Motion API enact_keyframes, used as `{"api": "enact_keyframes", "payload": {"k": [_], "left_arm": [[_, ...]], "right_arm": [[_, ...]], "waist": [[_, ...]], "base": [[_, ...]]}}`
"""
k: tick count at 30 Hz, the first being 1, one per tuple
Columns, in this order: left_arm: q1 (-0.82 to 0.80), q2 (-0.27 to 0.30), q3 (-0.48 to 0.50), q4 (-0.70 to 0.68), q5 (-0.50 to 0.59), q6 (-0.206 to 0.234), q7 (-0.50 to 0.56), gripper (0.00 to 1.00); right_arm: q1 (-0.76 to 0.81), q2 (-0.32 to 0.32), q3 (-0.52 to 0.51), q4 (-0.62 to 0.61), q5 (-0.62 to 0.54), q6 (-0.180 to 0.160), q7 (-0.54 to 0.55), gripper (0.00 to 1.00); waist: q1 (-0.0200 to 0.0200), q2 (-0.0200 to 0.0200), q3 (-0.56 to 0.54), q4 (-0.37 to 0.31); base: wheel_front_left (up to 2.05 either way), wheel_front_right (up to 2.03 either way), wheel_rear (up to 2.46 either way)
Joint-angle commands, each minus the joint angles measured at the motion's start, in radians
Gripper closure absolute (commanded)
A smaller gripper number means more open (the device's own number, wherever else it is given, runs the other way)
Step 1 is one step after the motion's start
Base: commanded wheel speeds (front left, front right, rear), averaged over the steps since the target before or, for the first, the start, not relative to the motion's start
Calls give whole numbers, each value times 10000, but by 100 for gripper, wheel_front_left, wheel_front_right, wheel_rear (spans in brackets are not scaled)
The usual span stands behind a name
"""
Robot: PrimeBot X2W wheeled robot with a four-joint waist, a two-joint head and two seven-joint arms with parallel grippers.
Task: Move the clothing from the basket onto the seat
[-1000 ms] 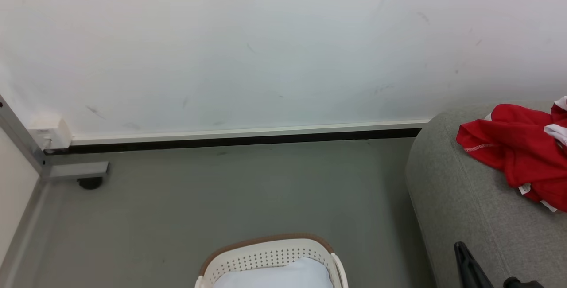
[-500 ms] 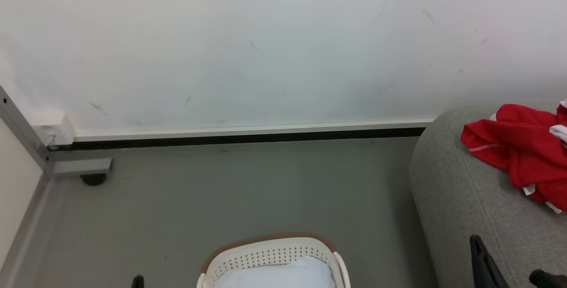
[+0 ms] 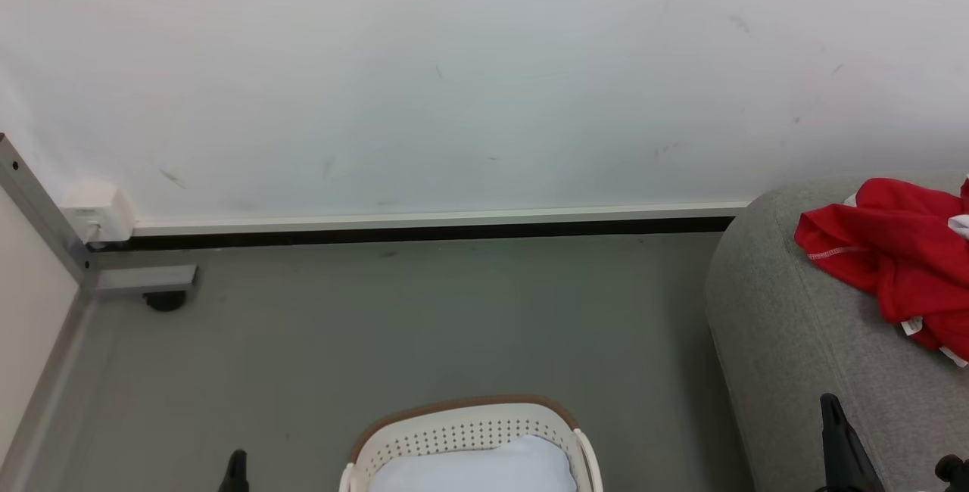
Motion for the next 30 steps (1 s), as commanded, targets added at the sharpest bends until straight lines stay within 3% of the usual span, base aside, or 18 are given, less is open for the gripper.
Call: {"api": "enact_keyframes", "payload": {"k": [1, 30], "left_arm": [[-273, 67, 72, -88, -335, -63, 84, 100], [-1036, 87, 277, 95, -3422, -304, 961, 100]], "right_arm": [[-306, -97, -68, -147, 388, -7, 80, 100], [-656, -154, -426, -142, 3919, -13, 906, 100]], "waist": [[0, -1, 6, 11], [0, -1, 114, 216]], "base": [[0, 0, 0], [0, 0, 0]]}}
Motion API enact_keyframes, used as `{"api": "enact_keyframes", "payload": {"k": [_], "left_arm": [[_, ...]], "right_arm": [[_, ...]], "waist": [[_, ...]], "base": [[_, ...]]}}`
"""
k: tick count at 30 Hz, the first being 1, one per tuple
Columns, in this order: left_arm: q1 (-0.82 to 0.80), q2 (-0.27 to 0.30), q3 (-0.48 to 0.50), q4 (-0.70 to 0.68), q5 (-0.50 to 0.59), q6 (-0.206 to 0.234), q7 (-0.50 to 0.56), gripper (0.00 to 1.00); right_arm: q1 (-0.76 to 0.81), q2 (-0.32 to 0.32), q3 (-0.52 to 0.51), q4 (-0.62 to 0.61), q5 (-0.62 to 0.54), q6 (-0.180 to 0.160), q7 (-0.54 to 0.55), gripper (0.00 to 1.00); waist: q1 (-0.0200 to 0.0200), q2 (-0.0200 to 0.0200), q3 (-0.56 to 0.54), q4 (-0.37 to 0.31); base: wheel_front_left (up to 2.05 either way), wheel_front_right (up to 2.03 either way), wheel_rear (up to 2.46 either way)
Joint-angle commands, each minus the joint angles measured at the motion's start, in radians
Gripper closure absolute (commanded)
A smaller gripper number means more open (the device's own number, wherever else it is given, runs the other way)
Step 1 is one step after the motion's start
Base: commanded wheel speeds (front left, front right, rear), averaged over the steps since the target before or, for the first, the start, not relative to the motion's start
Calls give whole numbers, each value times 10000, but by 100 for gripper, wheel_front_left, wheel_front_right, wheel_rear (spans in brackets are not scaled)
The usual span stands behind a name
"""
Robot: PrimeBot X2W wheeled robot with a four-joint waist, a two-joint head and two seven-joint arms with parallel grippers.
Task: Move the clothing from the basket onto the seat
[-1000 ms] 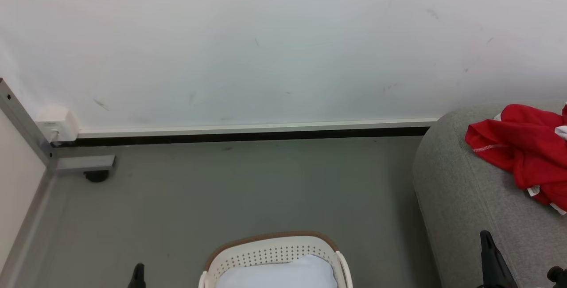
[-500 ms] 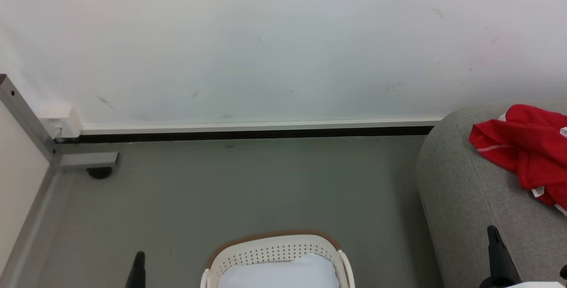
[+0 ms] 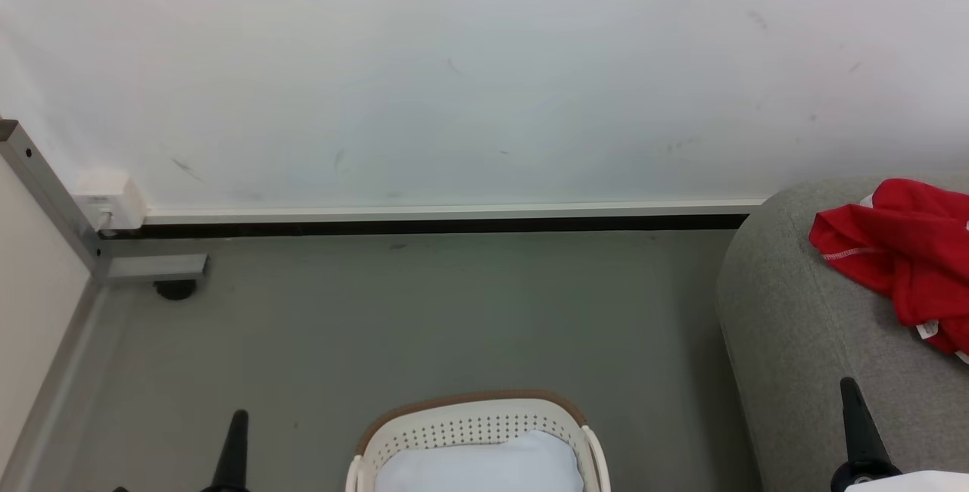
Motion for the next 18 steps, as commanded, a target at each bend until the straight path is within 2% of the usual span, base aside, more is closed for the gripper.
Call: {"api": "enact_keyframes", "payload": {"k": [1, 18], "left_arm": [[-195, 78, 43, -45, -228, -75, 46, 100], [-570, 88, 151, 48, -1727, -190, 466, 100]], "right_arm": [[-255, -108, -67, -124, 235, -11, 60, 100], [-422, -109, -267, -114, 1927, -13, 492, 100]], "waist": [[0, 0, 4, 7], [0, 0, 69, 131]], "base": [[0, 0, 0], [0, 0, 0]]}}
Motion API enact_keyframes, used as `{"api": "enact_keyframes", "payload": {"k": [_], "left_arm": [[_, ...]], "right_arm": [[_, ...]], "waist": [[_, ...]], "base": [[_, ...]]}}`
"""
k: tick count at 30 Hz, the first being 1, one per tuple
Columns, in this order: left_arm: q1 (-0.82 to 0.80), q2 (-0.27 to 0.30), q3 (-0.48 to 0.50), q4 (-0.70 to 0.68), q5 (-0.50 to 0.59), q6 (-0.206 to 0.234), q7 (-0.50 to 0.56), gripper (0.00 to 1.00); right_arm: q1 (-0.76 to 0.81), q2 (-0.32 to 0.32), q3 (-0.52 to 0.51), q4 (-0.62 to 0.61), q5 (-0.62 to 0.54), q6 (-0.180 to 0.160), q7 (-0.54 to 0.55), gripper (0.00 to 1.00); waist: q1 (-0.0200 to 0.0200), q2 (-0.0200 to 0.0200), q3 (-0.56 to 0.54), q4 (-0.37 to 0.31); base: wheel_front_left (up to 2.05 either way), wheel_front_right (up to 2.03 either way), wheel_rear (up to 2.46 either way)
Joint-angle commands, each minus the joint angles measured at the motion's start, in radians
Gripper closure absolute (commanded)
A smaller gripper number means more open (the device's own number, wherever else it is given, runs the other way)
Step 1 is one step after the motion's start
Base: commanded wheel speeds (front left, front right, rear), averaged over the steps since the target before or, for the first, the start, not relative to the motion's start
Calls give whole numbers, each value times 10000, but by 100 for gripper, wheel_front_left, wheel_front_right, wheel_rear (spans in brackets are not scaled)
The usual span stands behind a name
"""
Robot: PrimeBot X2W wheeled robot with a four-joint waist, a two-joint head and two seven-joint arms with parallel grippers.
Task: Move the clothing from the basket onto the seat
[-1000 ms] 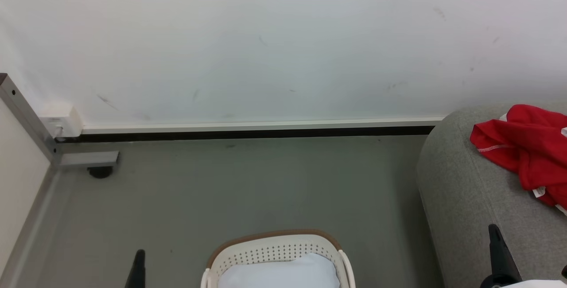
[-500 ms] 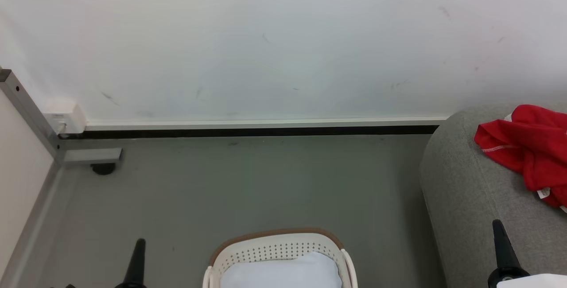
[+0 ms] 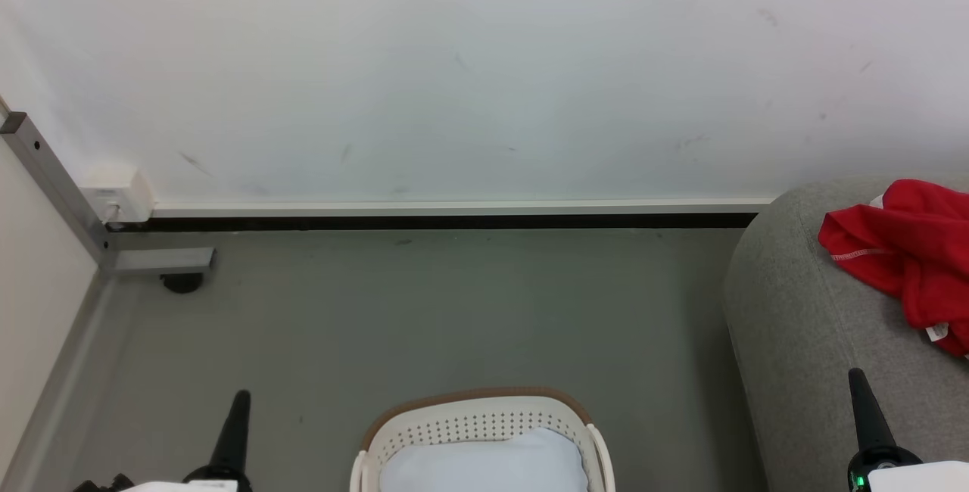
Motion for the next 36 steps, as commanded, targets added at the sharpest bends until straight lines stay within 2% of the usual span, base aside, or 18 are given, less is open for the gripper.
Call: {"api": "enact_keyframes", "payload": {"k": [1, 36], "left_arm": [[-179, 83, 64, -21, -178, -82, 47, 100], [-780, 95, 224, 137, -2690, -276, 750, 100]], "right_arm": [[-224, -99, -48, -102, 209, -13, 68, 100], [-466, -58, -437, -73, 2995, -20, 810, 100]], "waist": [[0, 0, 4, 8], [0, 0, 140, 264]], "base": [[0, 0, 0], [0, 0, 0]]}}
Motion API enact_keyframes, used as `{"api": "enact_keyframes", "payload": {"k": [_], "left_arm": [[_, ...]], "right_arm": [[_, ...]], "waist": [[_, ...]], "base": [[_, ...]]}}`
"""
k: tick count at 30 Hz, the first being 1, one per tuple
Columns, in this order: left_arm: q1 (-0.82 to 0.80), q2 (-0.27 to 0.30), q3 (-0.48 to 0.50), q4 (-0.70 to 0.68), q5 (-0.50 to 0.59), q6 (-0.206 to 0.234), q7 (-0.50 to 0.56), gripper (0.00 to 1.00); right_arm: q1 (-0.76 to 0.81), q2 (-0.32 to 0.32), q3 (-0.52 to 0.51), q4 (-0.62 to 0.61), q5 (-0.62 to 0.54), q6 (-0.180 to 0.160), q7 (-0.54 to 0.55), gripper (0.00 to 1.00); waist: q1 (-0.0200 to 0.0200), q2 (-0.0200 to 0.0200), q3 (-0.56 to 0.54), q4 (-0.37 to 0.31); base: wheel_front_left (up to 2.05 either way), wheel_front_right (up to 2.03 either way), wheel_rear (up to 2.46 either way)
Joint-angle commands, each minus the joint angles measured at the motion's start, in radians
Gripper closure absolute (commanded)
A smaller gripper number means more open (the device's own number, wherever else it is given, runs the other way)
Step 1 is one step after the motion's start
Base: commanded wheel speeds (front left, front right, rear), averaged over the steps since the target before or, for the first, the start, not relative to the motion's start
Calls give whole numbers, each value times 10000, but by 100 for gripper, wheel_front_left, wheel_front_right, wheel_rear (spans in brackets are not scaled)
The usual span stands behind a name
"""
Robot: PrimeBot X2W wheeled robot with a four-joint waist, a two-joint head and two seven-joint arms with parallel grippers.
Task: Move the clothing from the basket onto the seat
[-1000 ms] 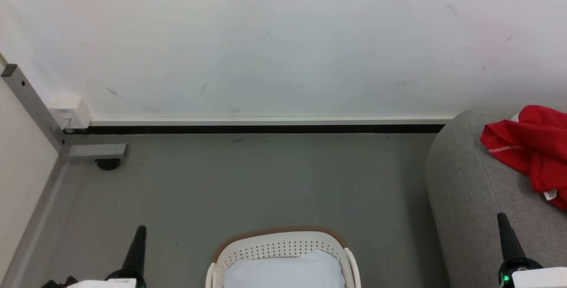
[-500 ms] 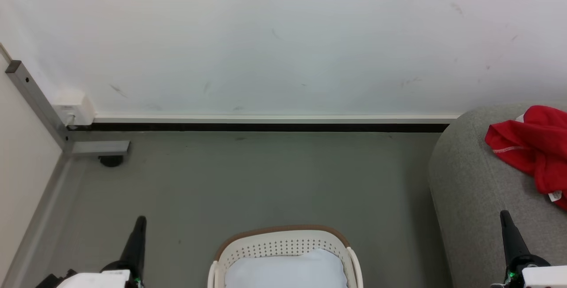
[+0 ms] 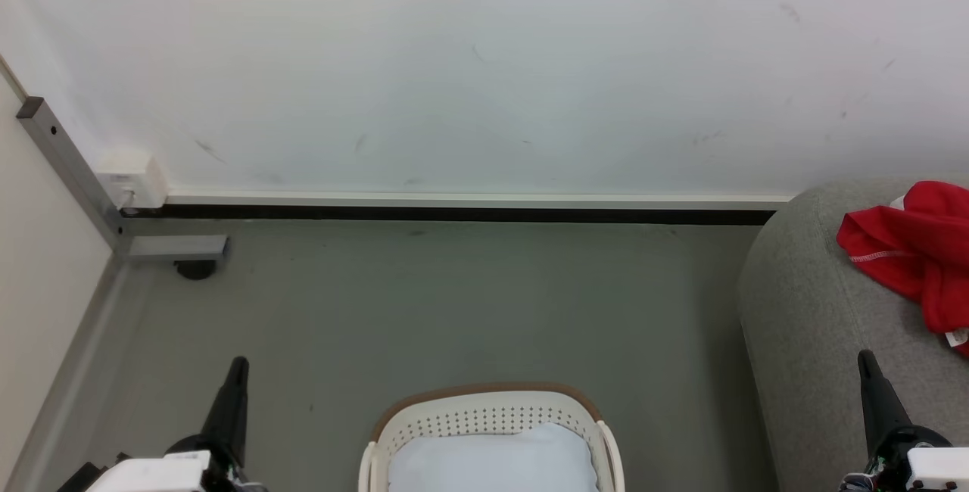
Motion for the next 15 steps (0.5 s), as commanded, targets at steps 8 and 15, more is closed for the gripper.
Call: {"api": "enact_keyframes", "payload": {"k": [8, 15], "left_arm": [[-196, 77, 59, 28, -444, -91, 127, 100], [-196, 77, 58, 27, -445, -91, 127, 100]], "right_arm": [[-136, -42, -106, -47, 448, -21, 129, 100], [-140, -23, -126, -43, 413, -21, 154, 100]], "waist": [[-1, -1, 21, 41], [-1, -1, 21, 41]], "base": [[0, 0, 0], [0, 0, 0]]}}
